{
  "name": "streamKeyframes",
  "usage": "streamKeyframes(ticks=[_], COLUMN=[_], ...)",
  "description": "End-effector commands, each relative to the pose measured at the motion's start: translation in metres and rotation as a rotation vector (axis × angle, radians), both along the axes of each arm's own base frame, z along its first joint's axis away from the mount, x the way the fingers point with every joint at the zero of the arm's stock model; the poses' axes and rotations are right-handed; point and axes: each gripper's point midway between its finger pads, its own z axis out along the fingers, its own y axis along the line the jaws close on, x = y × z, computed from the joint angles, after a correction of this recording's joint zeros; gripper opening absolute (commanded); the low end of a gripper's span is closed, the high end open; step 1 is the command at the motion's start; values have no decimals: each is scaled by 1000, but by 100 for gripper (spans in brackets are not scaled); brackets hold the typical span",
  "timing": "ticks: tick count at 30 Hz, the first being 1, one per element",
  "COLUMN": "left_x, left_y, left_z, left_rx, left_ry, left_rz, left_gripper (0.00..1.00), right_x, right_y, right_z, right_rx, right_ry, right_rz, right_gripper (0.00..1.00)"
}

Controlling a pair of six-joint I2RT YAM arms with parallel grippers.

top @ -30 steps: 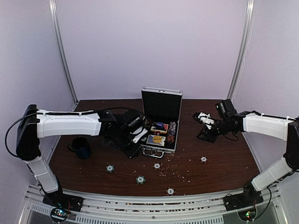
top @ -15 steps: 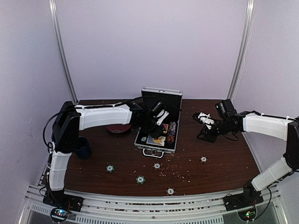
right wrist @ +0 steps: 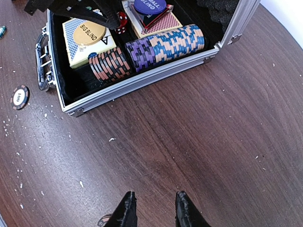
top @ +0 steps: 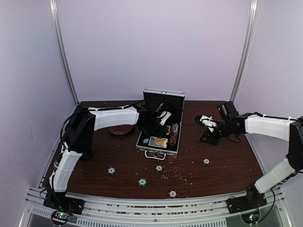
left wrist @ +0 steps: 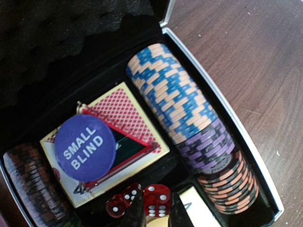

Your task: Pack up texas hold em set

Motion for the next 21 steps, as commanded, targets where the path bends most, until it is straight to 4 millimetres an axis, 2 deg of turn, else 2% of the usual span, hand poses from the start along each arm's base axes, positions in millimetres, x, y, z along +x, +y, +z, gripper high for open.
streamKeyframes(ticks=[1,21], left_x=[9,13], left_y=[-15,-11], left_z=[7,-21], left_rx=[-52,-19], left_ry=[-20,5], left_rz=[-28,-1], left_gripper=[11,14], right_x=[6,4], right_y=[-2,-3], right_z=[2,-1], right_rx=[-23,-43], right_ry=[-7,0], right_rz=[-4,9], right_gripper=[28,30])
